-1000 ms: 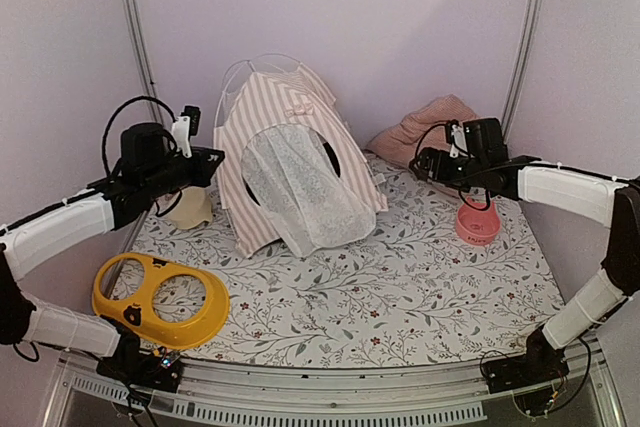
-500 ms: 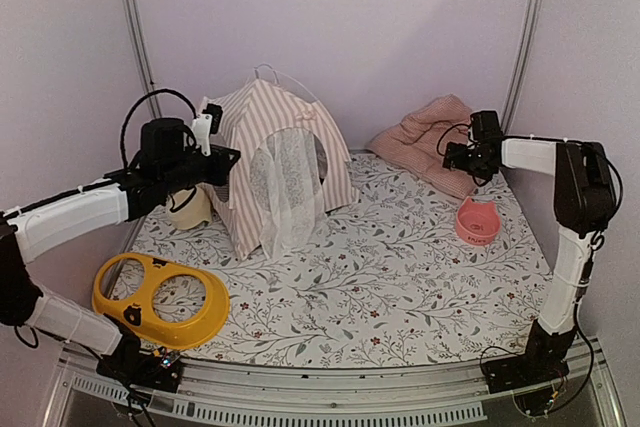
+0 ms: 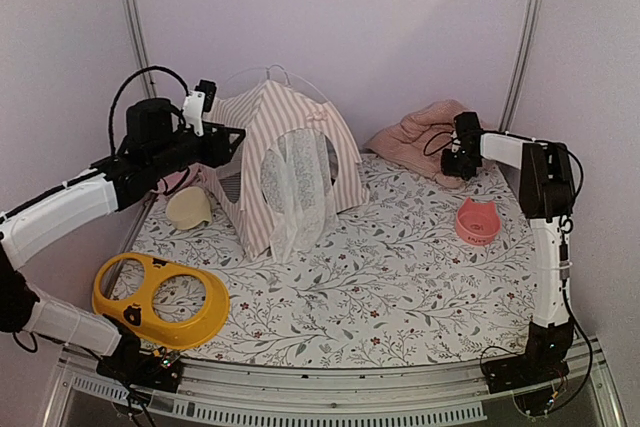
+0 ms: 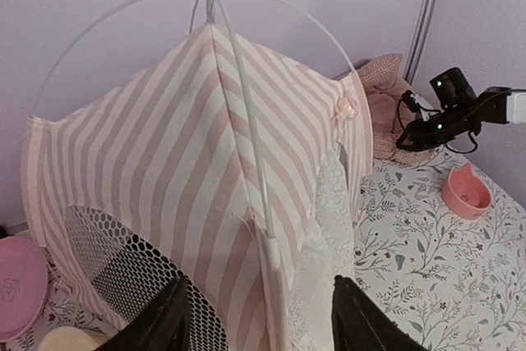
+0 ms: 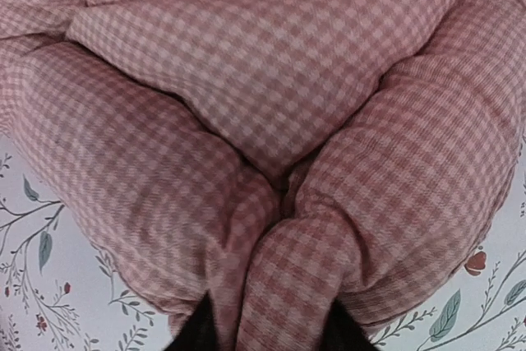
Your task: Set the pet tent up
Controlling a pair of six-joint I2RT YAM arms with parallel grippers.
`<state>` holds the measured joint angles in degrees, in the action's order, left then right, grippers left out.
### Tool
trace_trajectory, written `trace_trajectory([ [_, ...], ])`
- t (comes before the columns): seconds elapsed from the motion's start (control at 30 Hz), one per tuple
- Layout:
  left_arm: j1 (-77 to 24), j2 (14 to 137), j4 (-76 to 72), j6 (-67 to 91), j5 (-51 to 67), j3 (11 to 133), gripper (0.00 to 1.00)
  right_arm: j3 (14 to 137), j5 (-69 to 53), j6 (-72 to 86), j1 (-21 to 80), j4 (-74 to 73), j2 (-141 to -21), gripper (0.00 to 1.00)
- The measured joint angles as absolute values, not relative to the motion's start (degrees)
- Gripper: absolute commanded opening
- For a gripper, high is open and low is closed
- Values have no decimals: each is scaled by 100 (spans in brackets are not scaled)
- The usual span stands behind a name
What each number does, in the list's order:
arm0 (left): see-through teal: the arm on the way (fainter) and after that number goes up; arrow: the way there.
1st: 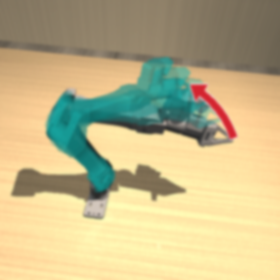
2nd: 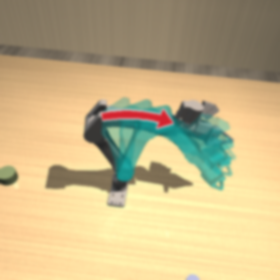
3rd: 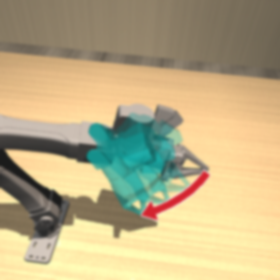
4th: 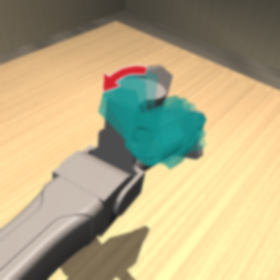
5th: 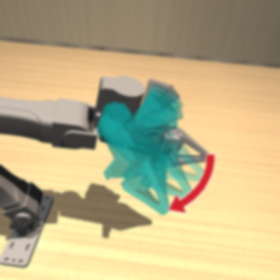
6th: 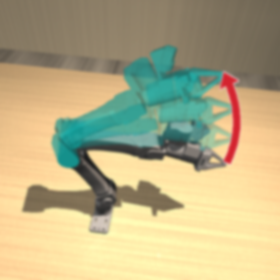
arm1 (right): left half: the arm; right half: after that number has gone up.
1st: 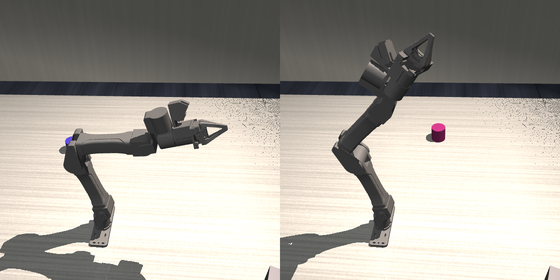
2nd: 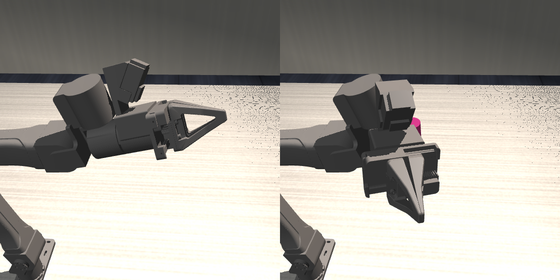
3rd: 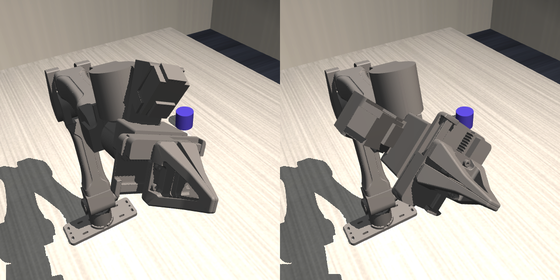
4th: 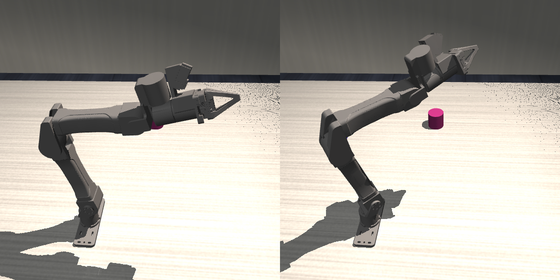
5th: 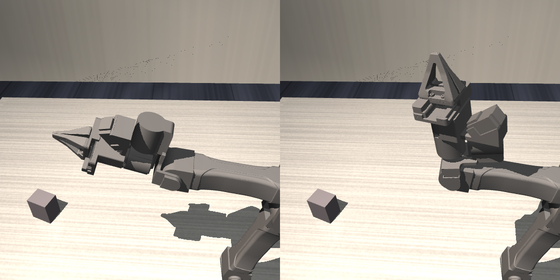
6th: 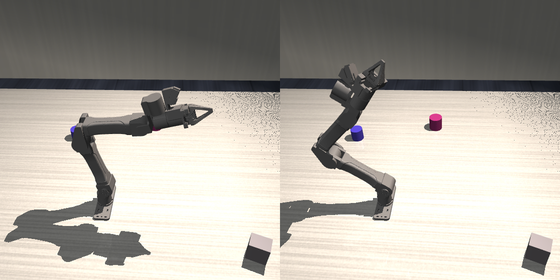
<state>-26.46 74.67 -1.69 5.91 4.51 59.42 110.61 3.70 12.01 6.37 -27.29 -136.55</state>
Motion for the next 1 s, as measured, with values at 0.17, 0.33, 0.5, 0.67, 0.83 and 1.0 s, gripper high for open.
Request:
trace_trajectory([
  [0.17, -2644, 6718, -172, 659, 200, 5942, 61, 11078, 294, 1151, 781, -2995, -13150, 0],
  [0.33, -2648, 6097, -294, 847, 384, 5806, 61, 10674, 663, 1109, 1299, -3170, -11653, 0],
  [0.5, -2720, 5992, -318, 991, 766, 5636, 61, 9651, 1800, 1175, 2635, -3208, -9421, 0],
  [0.67, -2947, 5996, -333, 1118, 1116, 5463, 61, 8412, 2812, 1916, 4532, -3695, -7935, 1],
  [0.83, -3208, 6069, -403, 1212, 1417, 5280, 60, 7183, 2945, 3284, 5811, -4390, -7557, 35],
  [1.0, -3581, 6289, -427, 1343, 1500, 5043, 60, 6388, 2128, 3828, 6250, -4180, -8014, 83],
])
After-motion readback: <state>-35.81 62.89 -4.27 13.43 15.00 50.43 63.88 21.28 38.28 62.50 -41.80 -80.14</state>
